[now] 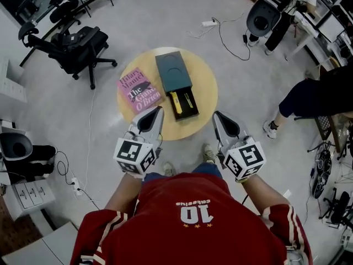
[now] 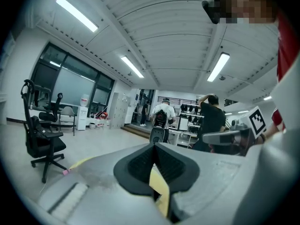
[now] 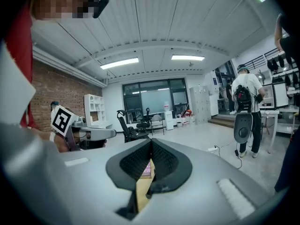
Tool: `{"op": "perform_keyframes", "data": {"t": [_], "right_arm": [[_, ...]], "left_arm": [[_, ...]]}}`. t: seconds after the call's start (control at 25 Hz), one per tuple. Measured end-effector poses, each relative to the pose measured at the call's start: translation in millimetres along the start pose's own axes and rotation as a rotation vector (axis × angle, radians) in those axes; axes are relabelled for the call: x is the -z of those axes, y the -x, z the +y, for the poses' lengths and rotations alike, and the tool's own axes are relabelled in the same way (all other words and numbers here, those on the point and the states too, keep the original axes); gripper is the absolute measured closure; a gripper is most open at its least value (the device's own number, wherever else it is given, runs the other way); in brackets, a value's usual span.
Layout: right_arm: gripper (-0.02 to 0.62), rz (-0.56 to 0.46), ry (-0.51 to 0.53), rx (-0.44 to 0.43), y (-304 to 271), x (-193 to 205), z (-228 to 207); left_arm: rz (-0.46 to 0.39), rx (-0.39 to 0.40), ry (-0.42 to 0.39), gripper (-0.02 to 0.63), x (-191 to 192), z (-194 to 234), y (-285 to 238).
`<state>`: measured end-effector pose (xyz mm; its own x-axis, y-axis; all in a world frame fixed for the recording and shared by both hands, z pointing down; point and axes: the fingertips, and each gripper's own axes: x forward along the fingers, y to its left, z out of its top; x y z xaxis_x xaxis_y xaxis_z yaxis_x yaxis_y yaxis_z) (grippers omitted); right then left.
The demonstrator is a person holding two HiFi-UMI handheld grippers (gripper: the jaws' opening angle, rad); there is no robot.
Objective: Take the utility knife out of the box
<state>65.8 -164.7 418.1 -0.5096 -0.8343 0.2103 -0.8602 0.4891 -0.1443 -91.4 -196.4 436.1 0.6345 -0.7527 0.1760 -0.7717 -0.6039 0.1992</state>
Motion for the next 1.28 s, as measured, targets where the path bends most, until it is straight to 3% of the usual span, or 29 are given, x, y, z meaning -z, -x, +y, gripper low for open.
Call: {"op": "perform_keyframes", "data": {"t": [0.4, 0.52, 0.84, 1.16, 1.28], "right_arm": [[0.603, 0.01, 0.065, -0.239, -35, -24, -61], [0.603, 0.007, 0.059, -0.3, -41, -26, -77], [0.603, 0.03, 0.076, -0.414, -41, -20, -103], [0.603, 0.04, 0.074, -0.439, -38, -17, -132], [0.603, 0.046, 0.071, -0.441, -39, -15, -140]], "left_arm": [[-0.026, -0.269, 0.065, 0.603, 9, -3, -42], [-0.028, -0.34, 0.05, 0.603, 14, -9, -52], [0.037, -0.475, 0.04, 0.601, 48, -16, -77], [0.134, -0.526, 0.034, 0.401, 87, -18, -114], [0.164, -0.56, 0.038, 0.39, 107, -11, -125]]}}
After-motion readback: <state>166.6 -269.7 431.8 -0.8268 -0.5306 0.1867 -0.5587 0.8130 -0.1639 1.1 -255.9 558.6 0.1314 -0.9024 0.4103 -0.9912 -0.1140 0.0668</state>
